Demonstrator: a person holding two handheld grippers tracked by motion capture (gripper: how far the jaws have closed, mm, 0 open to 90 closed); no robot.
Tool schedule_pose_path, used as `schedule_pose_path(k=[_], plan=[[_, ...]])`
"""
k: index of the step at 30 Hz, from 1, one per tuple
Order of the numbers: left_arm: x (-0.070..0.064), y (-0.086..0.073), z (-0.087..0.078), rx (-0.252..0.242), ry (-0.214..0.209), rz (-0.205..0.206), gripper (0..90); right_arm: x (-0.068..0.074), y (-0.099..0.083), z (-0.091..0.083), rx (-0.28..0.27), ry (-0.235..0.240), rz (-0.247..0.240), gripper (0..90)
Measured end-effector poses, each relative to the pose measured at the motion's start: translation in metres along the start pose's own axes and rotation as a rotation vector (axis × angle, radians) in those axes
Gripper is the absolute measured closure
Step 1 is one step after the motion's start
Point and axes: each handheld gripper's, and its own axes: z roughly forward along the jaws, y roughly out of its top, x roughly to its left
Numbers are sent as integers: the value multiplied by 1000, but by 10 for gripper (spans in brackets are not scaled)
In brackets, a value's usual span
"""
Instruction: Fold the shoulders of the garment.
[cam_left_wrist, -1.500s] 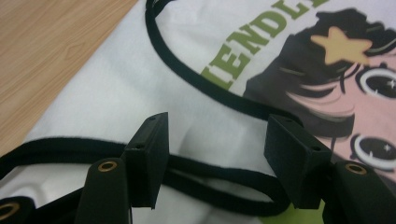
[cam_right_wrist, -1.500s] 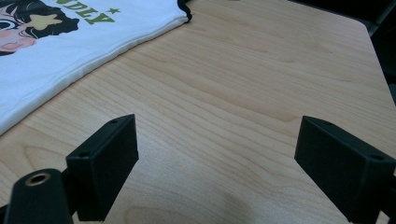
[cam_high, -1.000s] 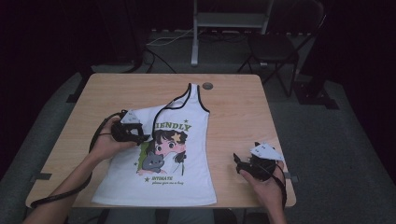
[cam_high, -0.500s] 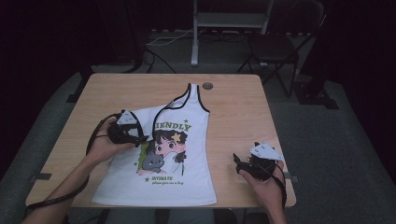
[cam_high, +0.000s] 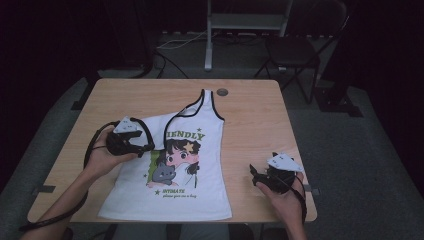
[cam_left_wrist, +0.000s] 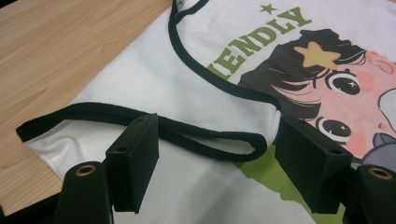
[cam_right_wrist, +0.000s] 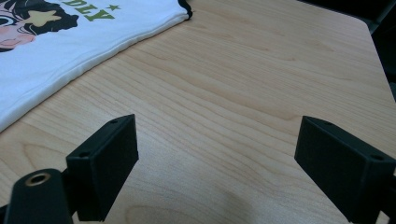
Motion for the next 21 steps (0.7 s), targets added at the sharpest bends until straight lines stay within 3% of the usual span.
schedule_pose_path(k=[3,21], plan=[[-1,-2,-5,-7,7,-14,218,0,0,0,-1,0,-2,128],[1,-18,-38,-83,22,-68,218,0,0,0,2,-2,-3,127]])
